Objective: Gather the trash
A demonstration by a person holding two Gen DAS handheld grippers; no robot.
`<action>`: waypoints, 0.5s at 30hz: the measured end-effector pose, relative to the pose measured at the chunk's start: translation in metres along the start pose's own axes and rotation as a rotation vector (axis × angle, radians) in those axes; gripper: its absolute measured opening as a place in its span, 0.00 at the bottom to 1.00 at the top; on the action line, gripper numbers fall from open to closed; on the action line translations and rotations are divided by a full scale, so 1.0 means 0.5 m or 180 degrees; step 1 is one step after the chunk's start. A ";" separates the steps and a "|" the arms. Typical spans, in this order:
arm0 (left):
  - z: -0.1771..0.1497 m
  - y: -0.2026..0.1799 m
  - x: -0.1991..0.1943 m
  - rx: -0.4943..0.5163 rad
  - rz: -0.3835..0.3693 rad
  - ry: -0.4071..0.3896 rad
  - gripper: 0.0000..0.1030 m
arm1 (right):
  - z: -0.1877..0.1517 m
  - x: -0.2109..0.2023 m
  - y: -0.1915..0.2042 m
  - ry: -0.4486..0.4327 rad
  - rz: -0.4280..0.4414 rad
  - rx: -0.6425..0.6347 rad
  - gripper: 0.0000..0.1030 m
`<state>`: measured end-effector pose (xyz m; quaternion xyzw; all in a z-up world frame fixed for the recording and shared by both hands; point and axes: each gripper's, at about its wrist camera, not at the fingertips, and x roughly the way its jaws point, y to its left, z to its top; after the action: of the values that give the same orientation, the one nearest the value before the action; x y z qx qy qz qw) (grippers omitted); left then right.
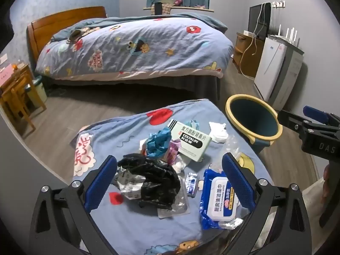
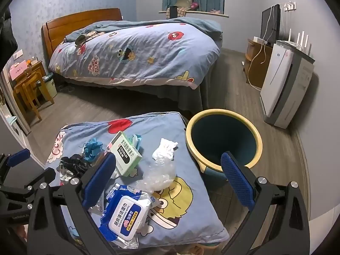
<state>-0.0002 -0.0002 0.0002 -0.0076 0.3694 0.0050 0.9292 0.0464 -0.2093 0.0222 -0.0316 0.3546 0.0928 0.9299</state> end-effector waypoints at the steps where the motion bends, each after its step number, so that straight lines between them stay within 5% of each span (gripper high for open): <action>1: 0.000 0.000 0.000 -0.0001 0.0000 -0.0001 0.95 | 0.000 0.001 0.000 0.0001 -0.0005 -0.0005 0.95; 15: 0.001 -0.001 -0.003 0.0008 -0.0010 0.0013 0.95 | -0.005 0.006 0.018 0.0022 -0.0043 -0.0071 0.95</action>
<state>-0.0010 -0.0004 0.0014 -0.0070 0.3713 0.0030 0.9285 0.0451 -0.2001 0.0186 -0.0446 0.3566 0.0904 0.9288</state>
